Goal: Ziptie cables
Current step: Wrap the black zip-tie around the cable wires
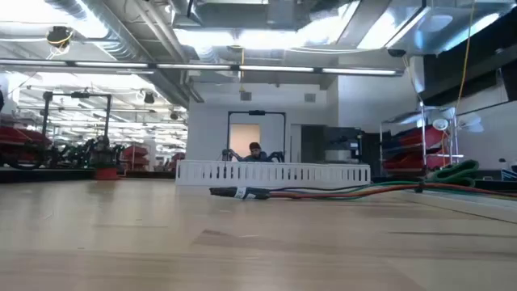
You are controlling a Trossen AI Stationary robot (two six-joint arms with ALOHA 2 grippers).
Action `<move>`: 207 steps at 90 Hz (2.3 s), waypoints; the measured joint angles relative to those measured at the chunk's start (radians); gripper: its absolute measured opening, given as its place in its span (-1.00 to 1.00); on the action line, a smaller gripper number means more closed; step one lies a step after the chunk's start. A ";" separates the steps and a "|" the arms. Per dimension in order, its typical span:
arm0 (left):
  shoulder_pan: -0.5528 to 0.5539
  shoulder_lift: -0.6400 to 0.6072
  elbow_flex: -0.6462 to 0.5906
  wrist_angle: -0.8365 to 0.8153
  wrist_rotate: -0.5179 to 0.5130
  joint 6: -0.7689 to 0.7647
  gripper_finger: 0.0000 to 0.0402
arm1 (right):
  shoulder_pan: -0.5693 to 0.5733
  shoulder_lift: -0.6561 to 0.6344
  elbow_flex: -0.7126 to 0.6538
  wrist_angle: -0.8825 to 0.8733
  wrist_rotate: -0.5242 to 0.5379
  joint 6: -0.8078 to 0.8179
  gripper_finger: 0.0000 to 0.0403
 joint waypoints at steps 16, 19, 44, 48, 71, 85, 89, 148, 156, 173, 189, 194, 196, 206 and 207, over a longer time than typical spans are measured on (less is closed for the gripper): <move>0.000 0.011 0.000 -0.001 0.000 -0.003 -1.00 | 0.085 0.031 -0.003 0.050 0.066 -0.007 -0.11; 0.000 0.012 0.000 -0.002 0.000 -0.003 -1.00 | 0.094 0.035 -0.003 0.065 0.076 -0.006 -0.11; 0.000 0.038 0.000 0.013 0.020 -0.019 -1.00 | 0.121 0.051 -0.003 0.098 0.149 0.023 -0.11; -0.001 0.048 0.001 0.018 0.025 -0.025 -1.00 | 0.122 0.051 -0.003 0.098 0.140 0.029 -0.11; 0.000 0.068 0.001 0.039 0.023 -0.025 -1.00 | 0.121 0.051 -0.003 0.087 0.138 0.051 -0.20; 0.000 0.069 0.000 0.051 0.040 -0.018 -1.00 | 0.119 0.050 -0.001 0.074 0.134 0.044 -0.45; 0.000 0.069 0.000 0.052 0.041 -0.018 -1.00 | 0.119 0.050 -0.001 0.074 0.134 0.041 -0.54; 0.001 0.068 0.002 -0.009 0.041 0.005 -1.00 | 0.110 0.004 -0.004 -0.016 0.146 -0.010 -1.00; 0.001 0.068 0.002 -0.027 0.040 0.003 -1.00 | 0.104 -0.014 -0.004 -0.029 0.153 -0.009 -1.00; 0.011 0.068 0.001 -0.118 0.021 -0.059 -1.00 | 0.096 -0.043 -0.003 -0.049 0.173 -0.009 -1.00; 0.014 0.069 0.000 -0.139 0.018 -0.079 -1.00 | 0.096 -0.071 -0.002 -0.053 0.172 -0.010 -1.00; 0.014 0.069 0.000 -0.142 0.018 -0.079 -1.00 | 0.096 -0.072 -0.001 -0.059 0.172 -0.009 -1.00; 0.014 0.069 0.000 -0.145 0.017 -0.079 -1.00 | 0.096 -0.072 -0.001 -0.065 0.173 -0.009 -1.00; 0.015 0.069 -0.001 -0.159 0.015 -0.080 -1.00 | 0.096 -0.072 -0.001 -0.083 0.193 -0.010 -1.00; 0.015 0.069 0.000 -0.158 0.015 -0.080 -1.00 | 0.096 -0.072 -0.001 -0.083 0.193 -0.010 -1.00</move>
